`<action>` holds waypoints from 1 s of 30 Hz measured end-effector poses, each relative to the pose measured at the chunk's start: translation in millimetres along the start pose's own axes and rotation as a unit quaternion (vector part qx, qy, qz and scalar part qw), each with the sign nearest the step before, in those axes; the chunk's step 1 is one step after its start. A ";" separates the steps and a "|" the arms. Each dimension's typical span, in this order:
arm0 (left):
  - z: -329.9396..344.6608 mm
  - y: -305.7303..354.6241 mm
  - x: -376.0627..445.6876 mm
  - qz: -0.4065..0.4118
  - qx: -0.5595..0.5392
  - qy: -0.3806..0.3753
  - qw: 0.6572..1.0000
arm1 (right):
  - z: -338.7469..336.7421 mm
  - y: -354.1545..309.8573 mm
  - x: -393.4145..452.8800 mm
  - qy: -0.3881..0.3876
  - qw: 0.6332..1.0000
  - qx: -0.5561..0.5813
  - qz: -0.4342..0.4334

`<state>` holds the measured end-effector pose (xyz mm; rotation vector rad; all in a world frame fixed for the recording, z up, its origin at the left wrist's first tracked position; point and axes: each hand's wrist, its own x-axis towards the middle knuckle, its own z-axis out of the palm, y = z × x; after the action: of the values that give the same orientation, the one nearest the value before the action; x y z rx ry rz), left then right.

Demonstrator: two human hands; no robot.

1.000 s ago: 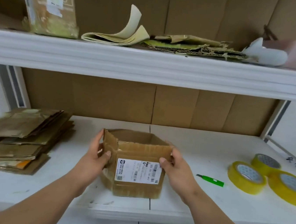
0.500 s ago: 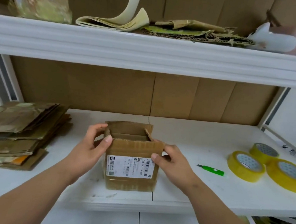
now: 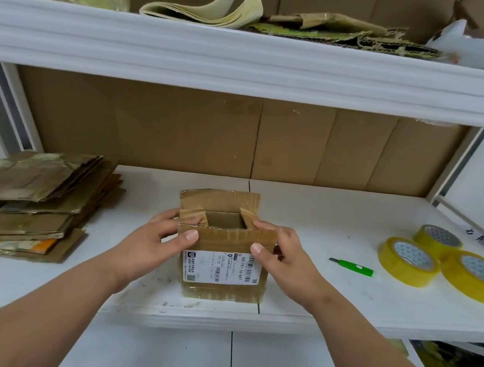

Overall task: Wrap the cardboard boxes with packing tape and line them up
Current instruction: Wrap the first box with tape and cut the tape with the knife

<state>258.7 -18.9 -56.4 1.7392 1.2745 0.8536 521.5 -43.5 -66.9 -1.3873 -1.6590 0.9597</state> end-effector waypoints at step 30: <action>19.8 9.5 10.0 -0.040 -0.070 0.107 0.991 | -1.4 2.9 18.6 0.065 0.995 0.063 0.035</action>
<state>282.5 -15.1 -56.3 1.5070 1.3798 1.0789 521.7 -24.6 -67.4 -1.4001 -1.4378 0.9745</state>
